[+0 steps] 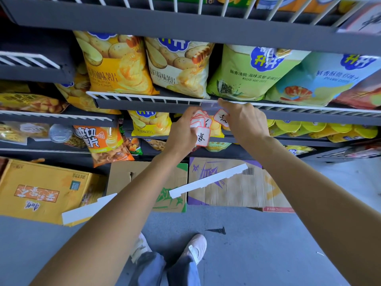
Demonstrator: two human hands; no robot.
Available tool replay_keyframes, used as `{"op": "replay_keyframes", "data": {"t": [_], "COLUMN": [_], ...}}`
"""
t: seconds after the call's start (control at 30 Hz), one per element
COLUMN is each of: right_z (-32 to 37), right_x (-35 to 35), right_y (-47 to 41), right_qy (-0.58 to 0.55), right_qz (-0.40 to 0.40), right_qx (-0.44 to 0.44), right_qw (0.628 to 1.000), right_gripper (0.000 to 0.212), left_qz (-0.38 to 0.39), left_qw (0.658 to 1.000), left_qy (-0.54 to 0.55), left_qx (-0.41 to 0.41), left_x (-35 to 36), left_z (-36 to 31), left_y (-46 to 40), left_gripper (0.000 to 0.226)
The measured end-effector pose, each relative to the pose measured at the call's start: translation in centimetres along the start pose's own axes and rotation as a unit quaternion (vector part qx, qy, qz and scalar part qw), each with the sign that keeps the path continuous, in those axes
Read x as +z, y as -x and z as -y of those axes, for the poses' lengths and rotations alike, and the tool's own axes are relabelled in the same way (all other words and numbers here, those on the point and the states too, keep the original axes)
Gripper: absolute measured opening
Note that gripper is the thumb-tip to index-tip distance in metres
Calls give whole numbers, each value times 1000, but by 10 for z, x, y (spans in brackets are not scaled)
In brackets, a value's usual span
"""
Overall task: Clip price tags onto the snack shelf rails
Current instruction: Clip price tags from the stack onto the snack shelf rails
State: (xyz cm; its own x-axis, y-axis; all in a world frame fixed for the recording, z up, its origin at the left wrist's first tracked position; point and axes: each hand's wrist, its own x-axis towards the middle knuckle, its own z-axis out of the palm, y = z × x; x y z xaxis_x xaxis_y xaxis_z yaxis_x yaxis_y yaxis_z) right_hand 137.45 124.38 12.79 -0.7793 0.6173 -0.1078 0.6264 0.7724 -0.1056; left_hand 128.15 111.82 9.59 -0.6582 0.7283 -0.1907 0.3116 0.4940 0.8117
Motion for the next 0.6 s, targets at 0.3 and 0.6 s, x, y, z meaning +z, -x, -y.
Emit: {"op": "replay_keyframes", "data": {"t": [0.3, 0.6], "right_z": [12, 15], "right_x": [9, 20], "right_y": [-9, -12], "right_qy": [-1, 21], "right_qz": [-219, -113], "right_qx": [-72, -99], "right_qw": [973, 988], "right_gripper": [25, 22], "left_qz": [75, 87], "left_qw": [986, 990], "left_qy": [-138, -102], "left_qx": [52, 43], "left_x": [-15, -16], "left_z": [9, 17], "left_y": [4, -4], "left_gripper": [68, 63]}}
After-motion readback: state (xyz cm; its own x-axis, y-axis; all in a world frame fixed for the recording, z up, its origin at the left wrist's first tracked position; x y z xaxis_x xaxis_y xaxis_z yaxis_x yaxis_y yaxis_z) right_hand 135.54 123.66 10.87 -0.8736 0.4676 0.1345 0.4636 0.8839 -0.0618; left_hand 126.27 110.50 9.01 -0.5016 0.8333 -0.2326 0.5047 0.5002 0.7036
